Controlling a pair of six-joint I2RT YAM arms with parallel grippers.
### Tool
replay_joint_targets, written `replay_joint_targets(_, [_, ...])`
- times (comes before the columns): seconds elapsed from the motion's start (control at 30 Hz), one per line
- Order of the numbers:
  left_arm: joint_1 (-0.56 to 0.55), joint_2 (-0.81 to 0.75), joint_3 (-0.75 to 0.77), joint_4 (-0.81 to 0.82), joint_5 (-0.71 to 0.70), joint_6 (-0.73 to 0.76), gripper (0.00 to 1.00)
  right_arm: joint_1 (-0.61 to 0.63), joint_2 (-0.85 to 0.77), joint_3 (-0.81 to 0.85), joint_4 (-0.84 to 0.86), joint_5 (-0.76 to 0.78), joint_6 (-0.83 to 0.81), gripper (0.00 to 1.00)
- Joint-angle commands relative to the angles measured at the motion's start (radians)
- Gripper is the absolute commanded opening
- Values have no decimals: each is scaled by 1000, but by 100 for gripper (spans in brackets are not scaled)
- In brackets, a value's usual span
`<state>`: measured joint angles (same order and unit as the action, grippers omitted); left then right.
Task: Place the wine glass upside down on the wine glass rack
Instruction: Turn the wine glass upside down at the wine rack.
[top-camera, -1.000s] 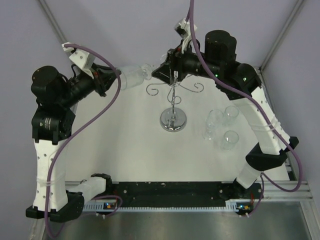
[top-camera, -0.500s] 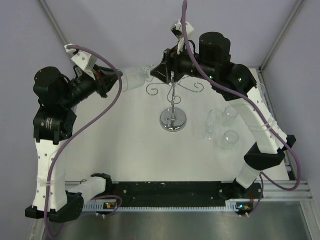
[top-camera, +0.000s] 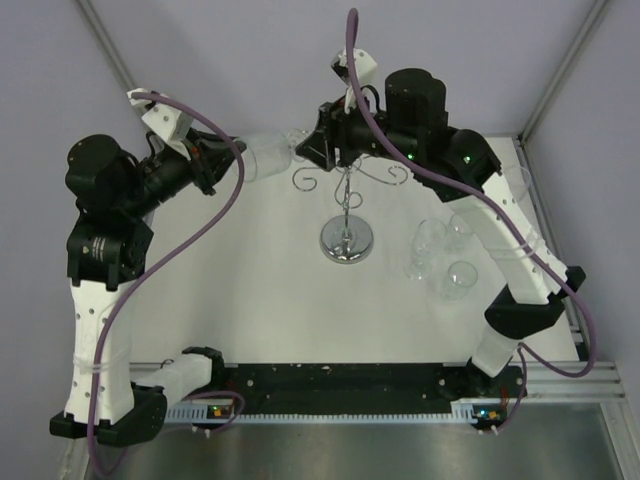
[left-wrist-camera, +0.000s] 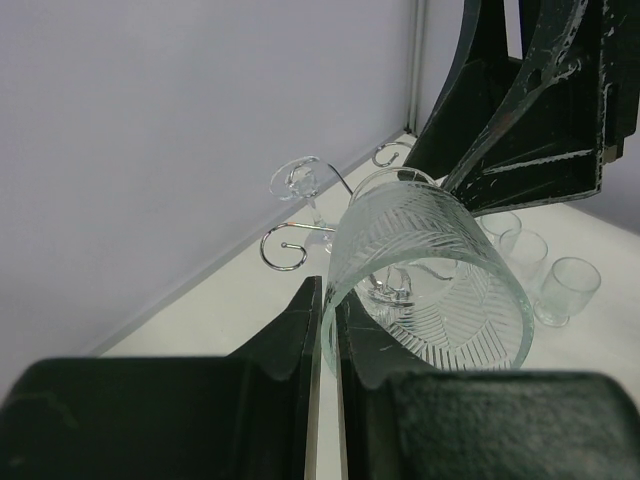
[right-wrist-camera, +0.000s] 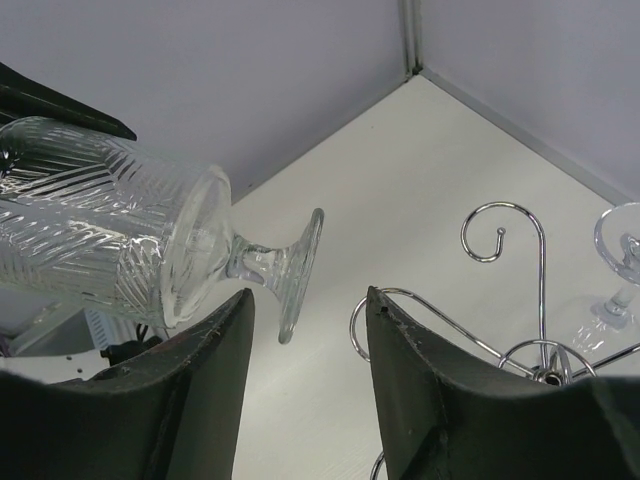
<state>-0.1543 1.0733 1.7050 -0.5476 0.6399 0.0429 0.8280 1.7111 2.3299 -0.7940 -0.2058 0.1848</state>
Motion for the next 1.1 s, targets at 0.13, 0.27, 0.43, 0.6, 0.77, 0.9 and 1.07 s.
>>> replay_joint_targets(0.13, [-8,-27,4,117,17,-11,0,20,13,-7,33,-3,1,46])
replay_joint_targets(0.27, [-8,-30,-2,117,18,-9,0,20,13,-9,33,-12,1,43])
replay_joint_targets(0.43, [-11,-35,-8,117,18,-5,0,22,15,-14,35,-24,4,37])
replay_joint_targets(0.6, [-14,-36,-16,115,17,0,0,28,15,-12,39,-23,2,29])
replay_joint_targets(0.77, [-17,-36,-27,121,17,3,0,34,15,-14,39,-11,2,23])
replay_joint_targets(0.9, [-19,-36,-30,121,14,9,0,40,15,-18,39,0,1,18])
replay_joint_targets(1.07, [-22,-33,-30,124,15,12,0,46,16,-21,36,19,2,17])
